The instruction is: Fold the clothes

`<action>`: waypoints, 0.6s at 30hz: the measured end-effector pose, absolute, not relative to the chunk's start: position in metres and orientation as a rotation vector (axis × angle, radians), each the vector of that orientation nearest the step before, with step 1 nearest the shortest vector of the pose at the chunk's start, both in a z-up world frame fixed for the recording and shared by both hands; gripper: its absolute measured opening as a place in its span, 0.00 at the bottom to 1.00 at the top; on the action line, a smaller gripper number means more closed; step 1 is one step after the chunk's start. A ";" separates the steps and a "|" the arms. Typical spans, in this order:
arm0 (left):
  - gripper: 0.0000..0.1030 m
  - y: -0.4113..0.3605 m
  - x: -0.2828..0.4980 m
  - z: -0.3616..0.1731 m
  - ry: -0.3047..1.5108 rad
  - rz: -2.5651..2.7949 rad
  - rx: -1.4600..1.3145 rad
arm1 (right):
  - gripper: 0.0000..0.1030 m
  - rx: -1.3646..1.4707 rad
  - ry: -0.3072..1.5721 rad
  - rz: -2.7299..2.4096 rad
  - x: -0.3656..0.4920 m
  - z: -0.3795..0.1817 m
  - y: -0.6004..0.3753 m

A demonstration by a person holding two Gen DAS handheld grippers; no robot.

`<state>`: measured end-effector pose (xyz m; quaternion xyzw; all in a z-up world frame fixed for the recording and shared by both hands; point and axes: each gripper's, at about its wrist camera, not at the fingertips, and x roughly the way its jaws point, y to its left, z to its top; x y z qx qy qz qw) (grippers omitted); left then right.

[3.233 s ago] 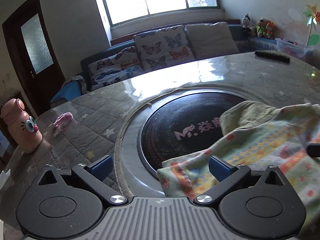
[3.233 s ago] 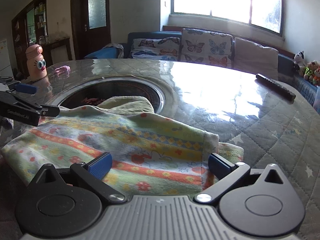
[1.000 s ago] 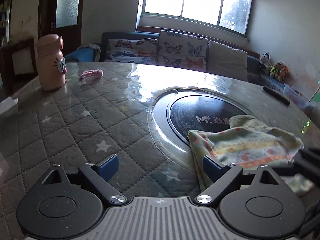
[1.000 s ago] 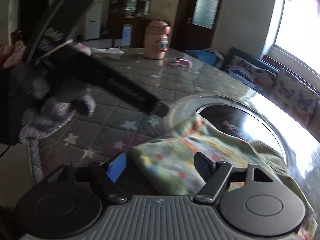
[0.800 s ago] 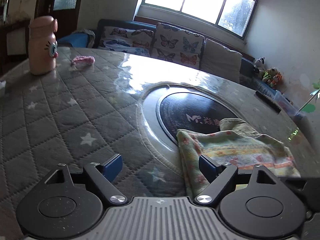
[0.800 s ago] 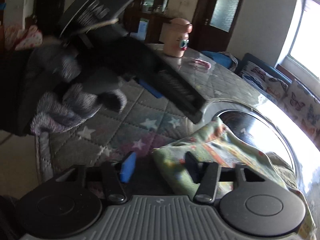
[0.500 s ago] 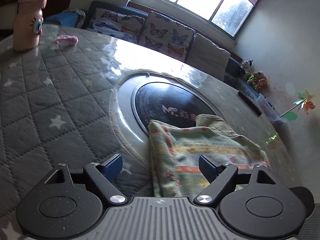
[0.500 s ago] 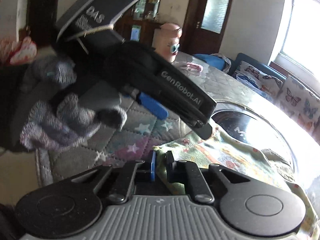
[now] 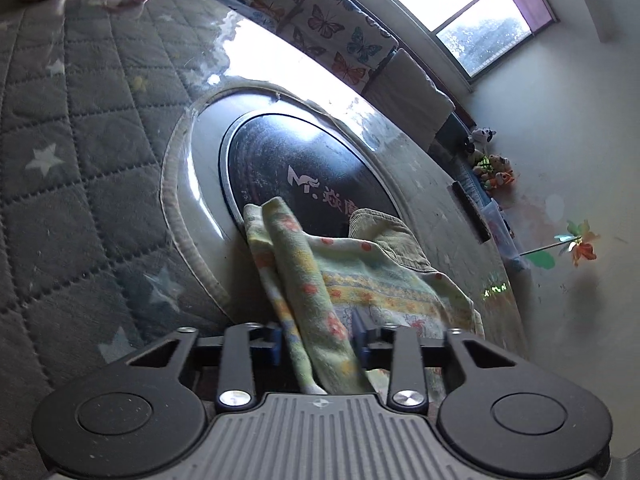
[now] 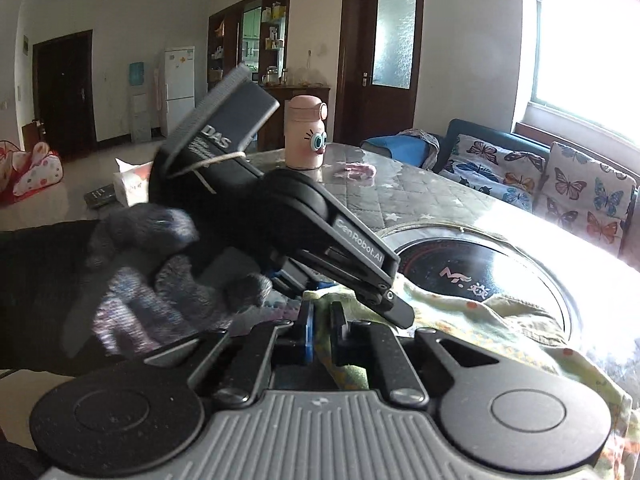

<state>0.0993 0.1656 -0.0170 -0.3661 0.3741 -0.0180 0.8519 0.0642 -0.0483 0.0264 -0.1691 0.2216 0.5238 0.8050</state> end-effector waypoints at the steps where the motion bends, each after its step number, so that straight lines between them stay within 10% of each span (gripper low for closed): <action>1: 0.22 0.166 0.099 -0.018 0.787 -0.037 -0.777 | 0.07 -0.359 0.478 1.124 0.064 0.026 -0.051; 18: 0.12 0.164 0.095 -0.022 0.770 -0.030 -0.760 | 0.10 -0.247 0.584 0.781 0.145 0.009 -0.118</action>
